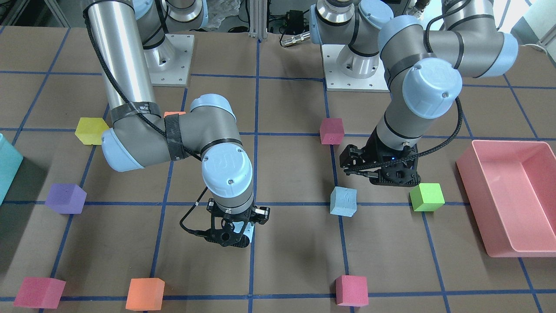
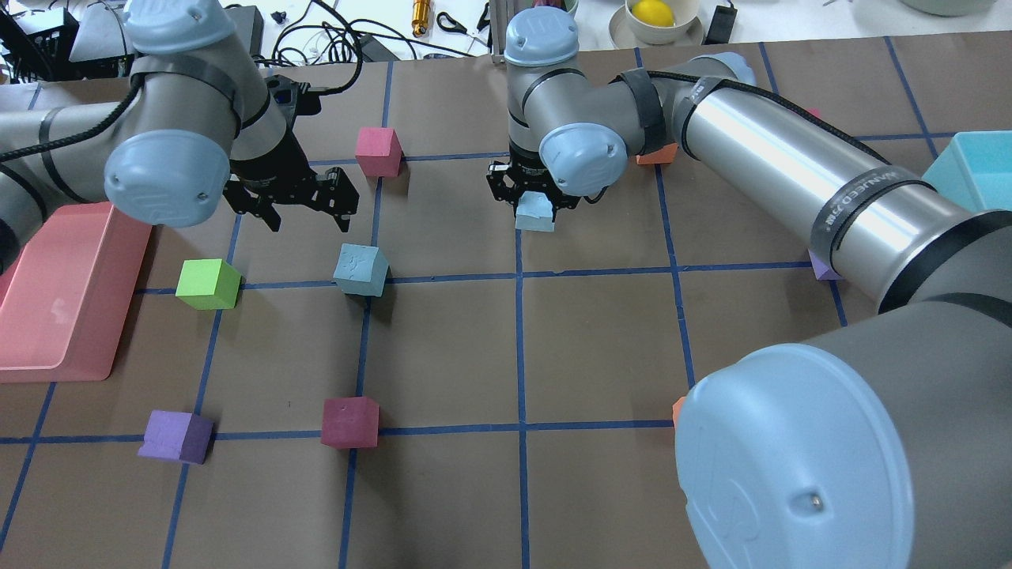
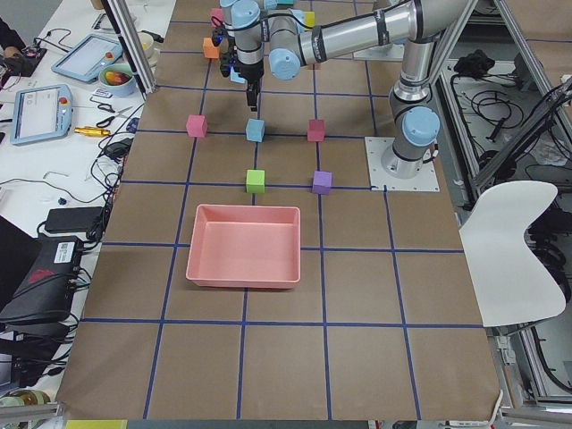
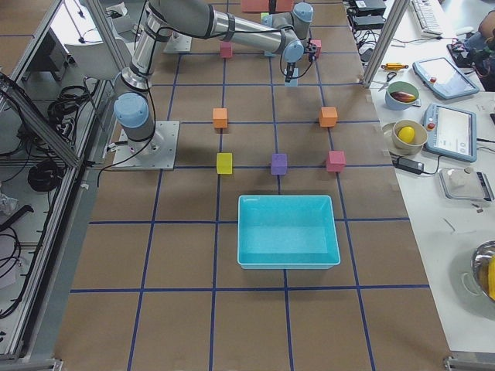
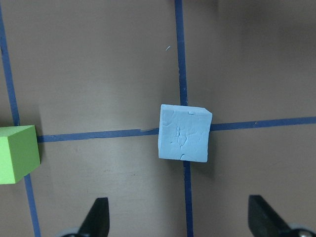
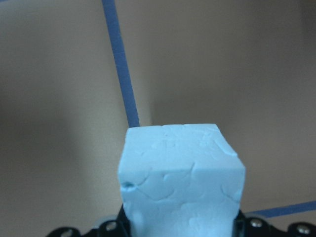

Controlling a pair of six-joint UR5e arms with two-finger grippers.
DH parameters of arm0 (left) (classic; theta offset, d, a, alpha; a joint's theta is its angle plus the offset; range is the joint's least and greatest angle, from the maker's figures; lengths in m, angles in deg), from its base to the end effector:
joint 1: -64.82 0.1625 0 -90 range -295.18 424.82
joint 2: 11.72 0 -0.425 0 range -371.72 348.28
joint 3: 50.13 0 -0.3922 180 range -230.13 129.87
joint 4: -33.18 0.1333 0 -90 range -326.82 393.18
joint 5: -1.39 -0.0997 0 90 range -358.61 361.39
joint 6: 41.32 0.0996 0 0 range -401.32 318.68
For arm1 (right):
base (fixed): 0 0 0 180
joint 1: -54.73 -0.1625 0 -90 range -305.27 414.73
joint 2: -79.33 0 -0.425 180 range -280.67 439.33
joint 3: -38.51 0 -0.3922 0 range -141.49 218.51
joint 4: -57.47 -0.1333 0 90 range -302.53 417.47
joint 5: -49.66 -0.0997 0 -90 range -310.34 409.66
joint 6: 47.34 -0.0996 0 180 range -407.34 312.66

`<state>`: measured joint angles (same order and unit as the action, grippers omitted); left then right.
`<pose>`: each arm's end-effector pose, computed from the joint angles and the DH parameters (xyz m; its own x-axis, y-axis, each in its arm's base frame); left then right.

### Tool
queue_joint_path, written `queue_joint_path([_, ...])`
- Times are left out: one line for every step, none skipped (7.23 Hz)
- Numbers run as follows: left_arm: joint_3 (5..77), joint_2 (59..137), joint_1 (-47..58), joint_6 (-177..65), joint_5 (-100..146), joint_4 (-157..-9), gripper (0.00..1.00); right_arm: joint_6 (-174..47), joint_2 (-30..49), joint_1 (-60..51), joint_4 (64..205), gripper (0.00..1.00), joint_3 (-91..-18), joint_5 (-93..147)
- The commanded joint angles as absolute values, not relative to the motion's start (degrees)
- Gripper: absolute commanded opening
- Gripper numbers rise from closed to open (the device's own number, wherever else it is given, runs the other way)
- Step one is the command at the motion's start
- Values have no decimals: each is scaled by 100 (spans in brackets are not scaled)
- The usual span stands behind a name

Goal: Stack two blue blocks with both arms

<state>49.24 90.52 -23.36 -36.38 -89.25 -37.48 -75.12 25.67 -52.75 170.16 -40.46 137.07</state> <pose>-0.1146 -0.5543 0.3299 -0.9985 0.0548 -0.0077 0.0544 0.9977 0.0404 0.3421 -0.6277 0.2332 -0.9834 0.1804 -0.0186 0.1789 0.9819 0.0615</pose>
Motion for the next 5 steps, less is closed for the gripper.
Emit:
queue_joint_path([5129,9355,-2350,-3648,-8914,-3275,100,-7607,2607,-5425,16944,0,-4181,13641])
queue_joint_path([5278,9531,-2420,-3640,-8922,-2847,100,-7608,2606,-5539,16970,0,-4295,13641])
queue_joint_path([5497,9637,-2430,-3614,-8923,-2364,100,-7608,2589,-5574,16979,0,-4400,13667])
queue_joint_path([5568,9717,-2430,-3561,-8931,-2168,100,-7599,2537,-5575,17005,0,-4445,13650])
queue_joint_path([5578,9752,-2438,-3613,-8923,-2157,100,-7581,2519,-5584,16953,18,-4498,13702])
